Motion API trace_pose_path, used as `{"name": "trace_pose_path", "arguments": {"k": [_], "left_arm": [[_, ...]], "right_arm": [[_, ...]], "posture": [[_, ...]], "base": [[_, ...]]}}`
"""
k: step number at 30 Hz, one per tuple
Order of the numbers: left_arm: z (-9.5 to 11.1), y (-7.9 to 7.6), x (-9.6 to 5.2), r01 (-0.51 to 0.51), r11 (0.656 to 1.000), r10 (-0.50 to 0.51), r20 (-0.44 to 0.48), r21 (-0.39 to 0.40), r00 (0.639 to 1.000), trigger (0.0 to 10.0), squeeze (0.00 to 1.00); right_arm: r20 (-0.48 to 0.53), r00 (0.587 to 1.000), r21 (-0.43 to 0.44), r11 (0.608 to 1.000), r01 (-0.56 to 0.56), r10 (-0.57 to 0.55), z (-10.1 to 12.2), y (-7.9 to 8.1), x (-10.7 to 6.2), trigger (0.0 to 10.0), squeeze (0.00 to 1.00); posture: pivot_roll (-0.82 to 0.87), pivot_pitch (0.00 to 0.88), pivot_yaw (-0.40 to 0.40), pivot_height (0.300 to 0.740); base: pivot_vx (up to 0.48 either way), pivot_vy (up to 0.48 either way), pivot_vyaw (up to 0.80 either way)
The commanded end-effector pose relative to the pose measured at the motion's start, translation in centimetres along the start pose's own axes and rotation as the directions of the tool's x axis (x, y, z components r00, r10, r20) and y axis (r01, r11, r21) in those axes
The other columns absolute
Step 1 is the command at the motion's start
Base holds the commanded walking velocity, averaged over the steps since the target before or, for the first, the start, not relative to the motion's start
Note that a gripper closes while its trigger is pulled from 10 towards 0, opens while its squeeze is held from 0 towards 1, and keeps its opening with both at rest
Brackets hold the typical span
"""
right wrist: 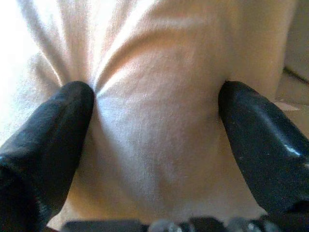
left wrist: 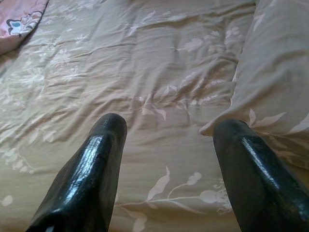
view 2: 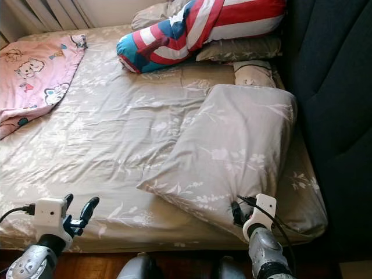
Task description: Clean up the room
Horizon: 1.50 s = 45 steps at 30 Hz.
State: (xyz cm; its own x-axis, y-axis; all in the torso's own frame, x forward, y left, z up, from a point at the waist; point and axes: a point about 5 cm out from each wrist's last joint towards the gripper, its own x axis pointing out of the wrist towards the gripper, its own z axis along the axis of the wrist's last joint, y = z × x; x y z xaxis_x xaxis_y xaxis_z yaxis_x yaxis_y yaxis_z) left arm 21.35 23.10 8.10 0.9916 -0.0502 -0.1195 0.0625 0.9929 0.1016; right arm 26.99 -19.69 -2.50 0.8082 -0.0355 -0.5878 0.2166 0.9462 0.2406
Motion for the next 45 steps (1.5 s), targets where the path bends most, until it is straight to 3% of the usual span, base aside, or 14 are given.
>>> {"name": "trace_pose_path", "arguments": {"k": [1,23,40,45], "left_arm": [[-0.1,0.8,-0.5,-0.019,1.000,0.019,-0.022,0.008,1.000,10.0,0.00],[-0.7,0.6,-0.3,-0.036,0.999,0.036,-0.047,0.001,0.998,10.0,0.00],[-1.0,0.3,1.8,-0.016,1.000,0.016,-0.039,0.000,0.999,10.0,0.00],[-1.1,0.8,2.2,-0.041,0.999,0.041,-0.034,0.000,0.999,10.0,0.00]], "right_arm": [[-0.158,0.987,0.030,0.999,-0.019,0.024,-4.1,0.6,-0.8,0.0,0.00],[-0.106,0.994,0.017,1.000,0.017,-0.015,-3.1,0.2,-0.6,0.0,0.00],[-0.063,0.994,0.038,0.995,0.094,-0.091,-2.2,-1.4,-0.7,0.0,0.00],[-0.044,0.991,0.009,0.992,0.127,-0.127,-1.5,-2.2,-0.7,0.0,0.00]], "posture": [[0.19,0.279,0.113,0.678],[0.17,0.243,0.089,0.678],[0.10,0.194,0.106,0.678],[0.09,0.181,0.099,0.678]], "base": [[0.000,0.000,0.00],[0.000,0.000,0.00],[0.000,0.000,0.00],[0.000,0.000,0.00]]}}
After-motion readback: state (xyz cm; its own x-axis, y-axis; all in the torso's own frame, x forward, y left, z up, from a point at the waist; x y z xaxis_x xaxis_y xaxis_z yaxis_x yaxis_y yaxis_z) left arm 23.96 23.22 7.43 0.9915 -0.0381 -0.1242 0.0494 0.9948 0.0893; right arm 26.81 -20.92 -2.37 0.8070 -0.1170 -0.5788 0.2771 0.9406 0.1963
